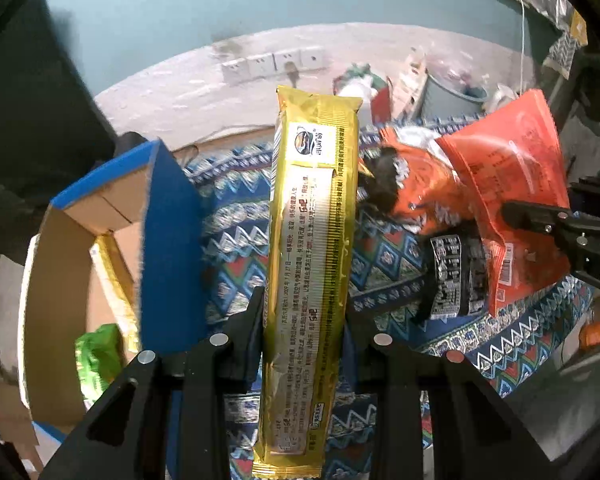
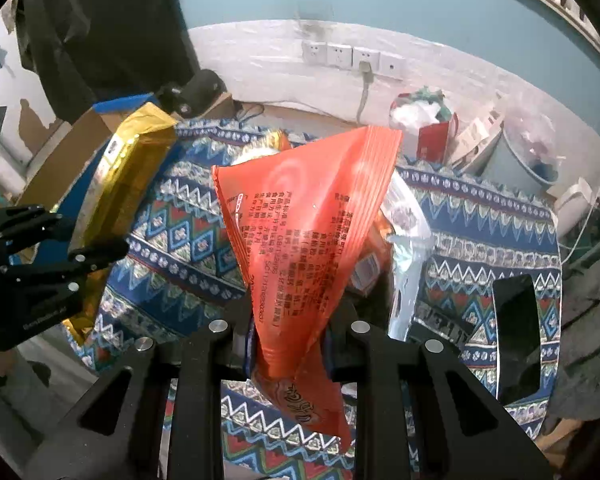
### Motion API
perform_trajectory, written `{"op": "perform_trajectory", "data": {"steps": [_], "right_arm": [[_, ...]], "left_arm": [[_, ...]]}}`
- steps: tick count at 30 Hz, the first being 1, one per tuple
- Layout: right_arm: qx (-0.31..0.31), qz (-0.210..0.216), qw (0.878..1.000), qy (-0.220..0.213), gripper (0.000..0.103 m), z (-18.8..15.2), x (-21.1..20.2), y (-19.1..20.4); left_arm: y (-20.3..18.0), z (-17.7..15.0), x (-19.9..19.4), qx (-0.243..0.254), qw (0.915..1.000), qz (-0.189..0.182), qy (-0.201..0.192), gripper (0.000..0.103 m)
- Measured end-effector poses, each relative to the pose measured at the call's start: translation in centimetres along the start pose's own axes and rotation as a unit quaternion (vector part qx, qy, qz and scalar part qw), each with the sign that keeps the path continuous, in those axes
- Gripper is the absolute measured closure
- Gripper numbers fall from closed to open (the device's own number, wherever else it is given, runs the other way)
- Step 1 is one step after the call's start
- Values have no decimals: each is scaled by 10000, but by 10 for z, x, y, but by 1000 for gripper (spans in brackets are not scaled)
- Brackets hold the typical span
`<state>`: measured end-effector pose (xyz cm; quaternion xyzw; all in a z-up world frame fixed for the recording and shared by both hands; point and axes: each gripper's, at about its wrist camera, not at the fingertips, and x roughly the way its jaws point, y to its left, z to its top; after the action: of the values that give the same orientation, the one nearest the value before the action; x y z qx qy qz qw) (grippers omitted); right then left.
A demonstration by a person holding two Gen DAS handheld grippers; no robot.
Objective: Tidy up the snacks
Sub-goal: 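Carry the wafer bar to the box with the left tool while the right tool carries the orange bag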
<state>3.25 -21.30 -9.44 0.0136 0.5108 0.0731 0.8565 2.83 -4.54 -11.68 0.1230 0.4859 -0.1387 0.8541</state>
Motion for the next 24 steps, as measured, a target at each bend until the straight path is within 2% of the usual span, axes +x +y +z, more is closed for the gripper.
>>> {"op": "perform_trajectory", "data": {"steps": [5,24], "right_arm": [[-46,22,9999,-156,81,11,-10,8],[-303,382,9976,-500,81,55,-26,50]], "left_arm": [[15,1,-19,-129,9997,85,-185,70],[69,-1,-52,-512,9952,523,-652,70]]}}
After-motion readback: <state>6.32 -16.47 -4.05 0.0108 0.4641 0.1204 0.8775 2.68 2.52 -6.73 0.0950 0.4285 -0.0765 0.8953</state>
